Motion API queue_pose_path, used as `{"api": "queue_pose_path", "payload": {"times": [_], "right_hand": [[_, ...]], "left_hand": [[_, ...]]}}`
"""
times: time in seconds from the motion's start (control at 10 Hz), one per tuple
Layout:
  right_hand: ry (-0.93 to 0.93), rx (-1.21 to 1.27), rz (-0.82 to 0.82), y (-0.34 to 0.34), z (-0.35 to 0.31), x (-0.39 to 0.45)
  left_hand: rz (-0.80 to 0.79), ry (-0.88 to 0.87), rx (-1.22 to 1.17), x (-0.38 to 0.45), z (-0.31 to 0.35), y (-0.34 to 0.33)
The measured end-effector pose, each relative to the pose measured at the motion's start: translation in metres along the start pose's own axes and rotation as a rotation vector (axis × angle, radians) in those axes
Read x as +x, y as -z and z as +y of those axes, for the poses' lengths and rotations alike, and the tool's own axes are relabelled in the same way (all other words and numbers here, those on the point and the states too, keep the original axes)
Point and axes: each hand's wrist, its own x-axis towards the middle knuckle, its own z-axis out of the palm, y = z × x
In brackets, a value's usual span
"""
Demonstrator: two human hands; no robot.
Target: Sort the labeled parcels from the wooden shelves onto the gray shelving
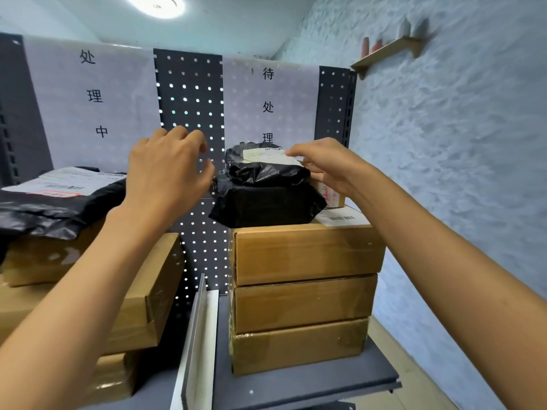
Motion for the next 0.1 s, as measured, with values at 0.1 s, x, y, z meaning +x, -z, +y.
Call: {"api": "queue_pose_path", "payload": {"times": [0.1], "right_hand": [[0.120, -0.095, 0.101, 0.0010, -0.0029, -0.0290]], "left_hand": [[0.013, 0.019, -0.007, -0.0124, 0.0010, 0.0207]]}}
